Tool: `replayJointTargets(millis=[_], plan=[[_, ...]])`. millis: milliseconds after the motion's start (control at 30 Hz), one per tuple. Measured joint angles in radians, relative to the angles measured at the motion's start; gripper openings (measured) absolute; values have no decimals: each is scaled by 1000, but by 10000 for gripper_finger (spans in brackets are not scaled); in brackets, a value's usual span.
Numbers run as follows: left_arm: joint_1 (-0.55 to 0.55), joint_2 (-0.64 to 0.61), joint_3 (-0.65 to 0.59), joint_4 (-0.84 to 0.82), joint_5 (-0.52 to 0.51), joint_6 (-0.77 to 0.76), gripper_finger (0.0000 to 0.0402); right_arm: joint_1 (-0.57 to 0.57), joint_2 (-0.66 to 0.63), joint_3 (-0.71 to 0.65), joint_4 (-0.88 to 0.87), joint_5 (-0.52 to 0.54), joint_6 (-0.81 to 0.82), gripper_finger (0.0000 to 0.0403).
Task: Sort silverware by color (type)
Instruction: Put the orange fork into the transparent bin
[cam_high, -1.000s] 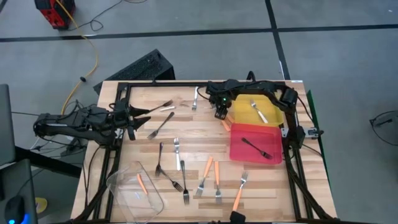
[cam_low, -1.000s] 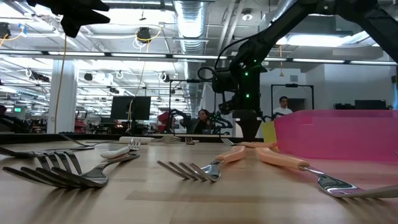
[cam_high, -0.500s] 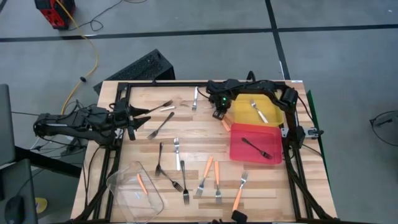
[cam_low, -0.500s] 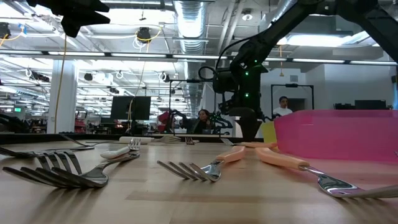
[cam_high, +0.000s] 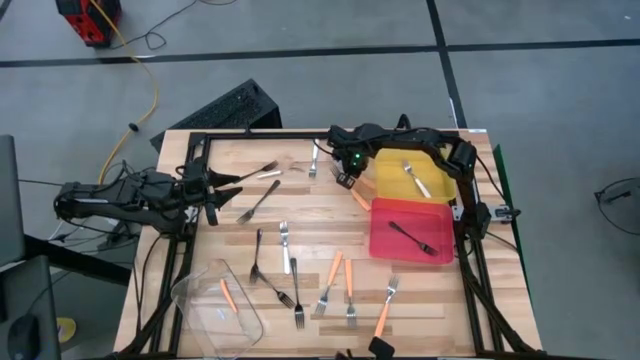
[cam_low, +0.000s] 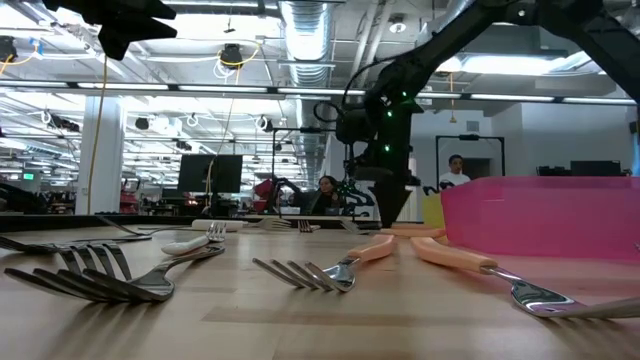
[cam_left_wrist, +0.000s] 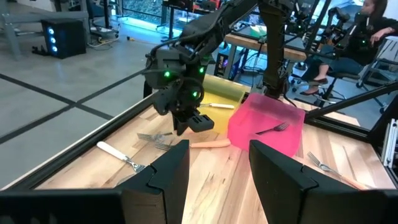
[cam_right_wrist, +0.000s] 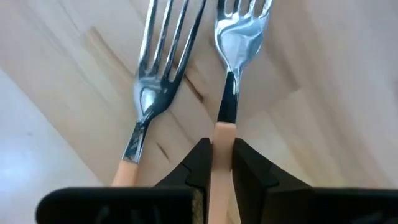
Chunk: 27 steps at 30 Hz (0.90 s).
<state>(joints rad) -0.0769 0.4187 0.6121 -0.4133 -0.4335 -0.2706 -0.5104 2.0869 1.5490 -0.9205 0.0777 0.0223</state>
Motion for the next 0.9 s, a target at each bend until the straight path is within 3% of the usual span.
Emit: replayJointTargets(millis=[533,900], plan=[[0,0,0,0,8,-18,151,62,-3,273,-212,6,-8,65],[0,0,0,0,8,-41,151,211,-5,414,-224,4,1,65]])
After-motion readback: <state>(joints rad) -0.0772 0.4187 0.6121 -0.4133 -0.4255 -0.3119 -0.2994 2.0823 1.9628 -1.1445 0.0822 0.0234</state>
